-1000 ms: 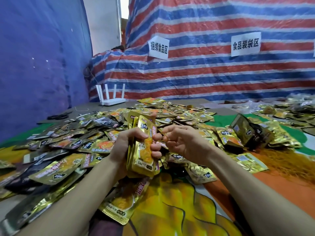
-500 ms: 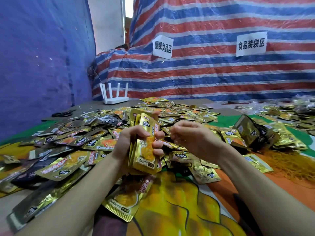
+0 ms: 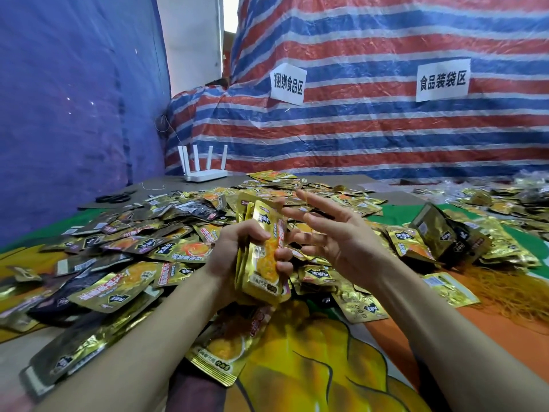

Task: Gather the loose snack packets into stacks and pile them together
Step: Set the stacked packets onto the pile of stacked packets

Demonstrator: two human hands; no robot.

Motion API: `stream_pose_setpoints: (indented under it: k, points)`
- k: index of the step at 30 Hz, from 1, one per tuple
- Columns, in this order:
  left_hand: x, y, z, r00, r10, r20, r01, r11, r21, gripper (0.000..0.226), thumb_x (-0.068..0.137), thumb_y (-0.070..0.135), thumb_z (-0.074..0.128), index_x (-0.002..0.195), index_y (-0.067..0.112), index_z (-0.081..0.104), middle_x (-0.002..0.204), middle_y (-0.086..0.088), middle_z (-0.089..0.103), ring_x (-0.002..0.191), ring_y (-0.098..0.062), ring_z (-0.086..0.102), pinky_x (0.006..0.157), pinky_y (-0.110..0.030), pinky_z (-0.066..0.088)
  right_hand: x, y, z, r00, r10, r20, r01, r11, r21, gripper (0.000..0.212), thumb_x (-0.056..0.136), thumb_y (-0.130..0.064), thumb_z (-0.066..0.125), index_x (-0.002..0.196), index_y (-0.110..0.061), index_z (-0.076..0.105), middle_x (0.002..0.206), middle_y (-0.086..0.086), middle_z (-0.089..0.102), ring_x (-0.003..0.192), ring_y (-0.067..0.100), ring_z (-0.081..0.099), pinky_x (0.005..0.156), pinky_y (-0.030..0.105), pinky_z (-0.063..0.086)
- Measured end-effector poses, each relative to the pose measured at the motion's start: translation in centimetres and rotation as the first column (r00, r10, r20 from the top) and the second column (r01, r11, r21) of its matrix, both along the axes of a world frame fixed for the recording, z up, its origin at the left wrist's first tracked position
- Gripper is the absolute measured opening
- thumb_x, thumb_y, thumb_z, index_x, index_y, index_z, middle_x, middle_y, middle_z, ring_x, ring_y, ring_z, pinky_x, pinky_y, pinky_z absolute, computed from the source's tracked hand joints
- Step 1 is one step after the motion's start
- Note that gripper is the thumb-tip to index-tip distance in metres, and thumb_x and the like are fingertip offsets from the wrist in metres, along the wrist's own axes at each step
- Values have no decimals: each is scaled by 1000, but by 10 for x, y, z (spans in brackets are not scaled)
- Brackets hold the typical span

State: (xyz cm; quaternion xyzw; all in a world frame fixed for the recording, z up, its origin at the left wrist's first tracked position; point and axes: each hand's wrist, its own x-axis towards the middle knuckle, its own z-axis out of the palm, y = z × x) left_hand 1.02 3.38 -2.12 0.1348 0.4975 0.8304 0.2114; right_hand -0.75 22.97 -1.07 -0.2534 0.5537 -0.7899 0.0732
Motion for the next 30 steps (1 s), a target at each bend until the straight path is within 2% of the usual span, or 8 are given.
stream_pose_setpoints:
  k: [3,7,11,14,18,22,28,30]
  points:
    - [3,6,2,994,103,47,-108,986,124,42,65,16,61,103,3,51,72,-8,53,65,-18,47,66,-30,41,4,-3,-2,996,-81,-26,83,993,85,60,74,-11,78,131,-22,64,122,13,72,93,29,76,63,32,61]
    - [-10,6,-3,832,548,90,-555,826,101,22,80,21,63,95,5,59,72,-8,58,66,-24,60,66,-34,49,13,-17,-7,989,-123,-82,137,971,194,66,65,-14,87,127,-23,68,127,14,67,102,26,74,67,40,63]
    - [-22,1,-5,656,740,152,-755,637,155,60,85,24,66,142,15,50,125,-19,67,109,-39,68,67,-40,56,24,-36,-13,954,-178,-242,251,916,314,58,74,-13,89,125,-33,69,130,3,66,108,18,71,75,39,63]
    - [-21,-2,-1,575,794,196,-816,540,206,64,85,26,69,145,20,47,126,-20,66,102,-36,70,70,-46,61,31,-50,-17,878,-208,-431,394,825,404,60,75,-22,89,128,-40,66,128,-13,66,114,6,64,91,31,57]
    - [-15,4,-4,664,724,185,-748,642,169,47,86,38,66,126,14,60,105,-15,70,86,-32,72,73,-49,62,36,-65,-20,754,-269,-600,546,763,345,63,76,-17,86,133,-28,63,128,-7,62,119,6,58,102,27,49]
    - [-12,16,-9,855,512,85,-517,826,225,49,96,42,51,65,17,79,72,-7,73,65,-21,73,59,-32,60,37,-66,-22,674,-337,-657,608,758,235,65,73,-7,84,132,-23,63,122,-3,58,118,7,57,101,32,51]
    - [-8,23,-10,917,386,104,-399,896,193,50,96,44,52,79,9,82,98,-15,77,90,-30,75,70,-38,61,29,-57,-20,661,-360,-658,618,759,206,99,68,-15,90,147,-48,40,122,2,47,111,-6,50,93,10,48]
    - [-7,21,-10,917,377,130,-396,899,186,47,94,45,56,75,11,82,96,-16,77,88,-33,76,70,-42,62,26,-53,-20,708,-315,-633,585,764,274,103,64,-22,94,147,-51,40,131,-2,48,118,-4,49,101,20,48]
